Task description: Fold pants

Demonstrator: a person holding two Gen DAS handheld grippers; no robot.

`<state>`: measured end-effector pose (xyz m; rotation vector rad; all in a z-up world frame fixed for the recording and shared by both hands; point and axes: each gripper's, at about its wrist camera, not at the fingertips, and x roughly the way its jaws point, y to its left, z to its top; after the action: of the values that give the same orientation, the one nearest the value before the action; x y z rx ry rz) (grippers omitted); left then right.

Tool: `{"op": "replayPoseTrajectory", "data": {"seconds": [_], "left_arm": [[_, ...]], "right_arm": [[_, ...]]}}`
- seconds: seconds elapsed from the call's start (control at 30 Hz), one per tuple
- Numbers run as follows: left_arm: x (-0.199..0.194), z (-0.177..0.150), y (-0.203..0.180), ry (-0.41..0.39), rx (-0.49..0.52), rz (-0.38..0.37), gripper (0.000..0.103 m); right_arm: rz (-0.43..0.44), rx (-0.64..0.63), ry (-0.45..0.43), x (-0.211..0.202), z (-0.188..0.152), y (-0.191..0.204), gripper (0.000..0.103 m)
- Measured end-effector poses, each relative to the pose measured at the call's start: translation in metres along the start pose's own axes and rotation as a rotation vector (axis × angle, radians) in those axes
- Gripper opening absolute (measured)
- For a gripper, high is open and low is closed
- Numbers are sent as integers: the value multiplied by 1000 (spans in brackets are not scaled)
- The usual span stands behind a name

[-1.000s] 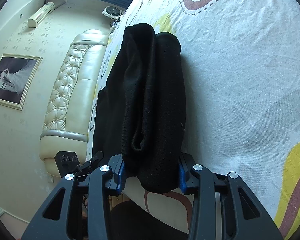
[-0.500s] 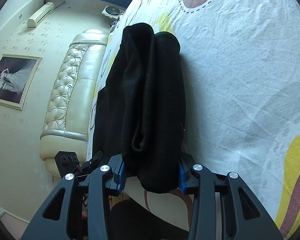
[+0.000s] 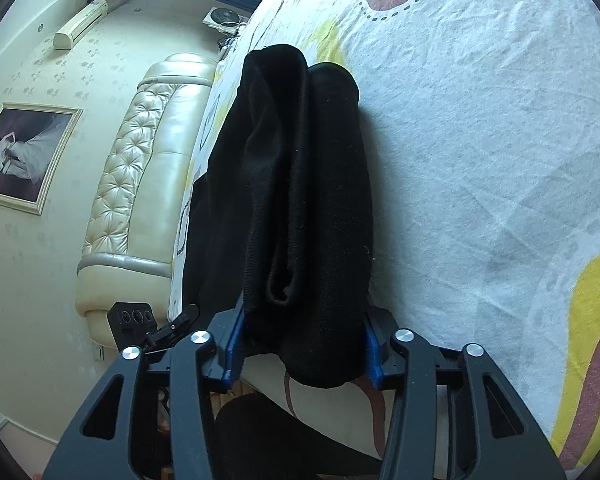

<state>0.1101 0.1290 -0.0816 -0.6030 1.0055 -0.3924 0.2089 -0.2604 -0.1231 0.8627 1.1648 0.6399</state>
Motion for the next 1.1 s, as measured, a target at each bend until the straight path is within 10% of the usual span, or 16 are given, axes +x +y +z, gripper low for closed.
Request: {"op": "replayPoseTrajectory", "data": {"seconds": [0.3, 0.57, 0.73, 1.1], "left_arm": [[-14, 39, 28, -109, -7, -79, 65], [52, 110, 22, -8, 46, -61, 67], [78, 127, 30, 34, 23, -102, 67], [83, 136, 20, -12, 95, 12, 41]], "right_arm": [[-51, -102, -62, 1, 52, 16, 74], [51, 5, -95, 31, 103, -2, 76], [34, -26, -58, 33, 106, -2, 50], [26, -56, -102, 31, 115, -1, 39]]}}
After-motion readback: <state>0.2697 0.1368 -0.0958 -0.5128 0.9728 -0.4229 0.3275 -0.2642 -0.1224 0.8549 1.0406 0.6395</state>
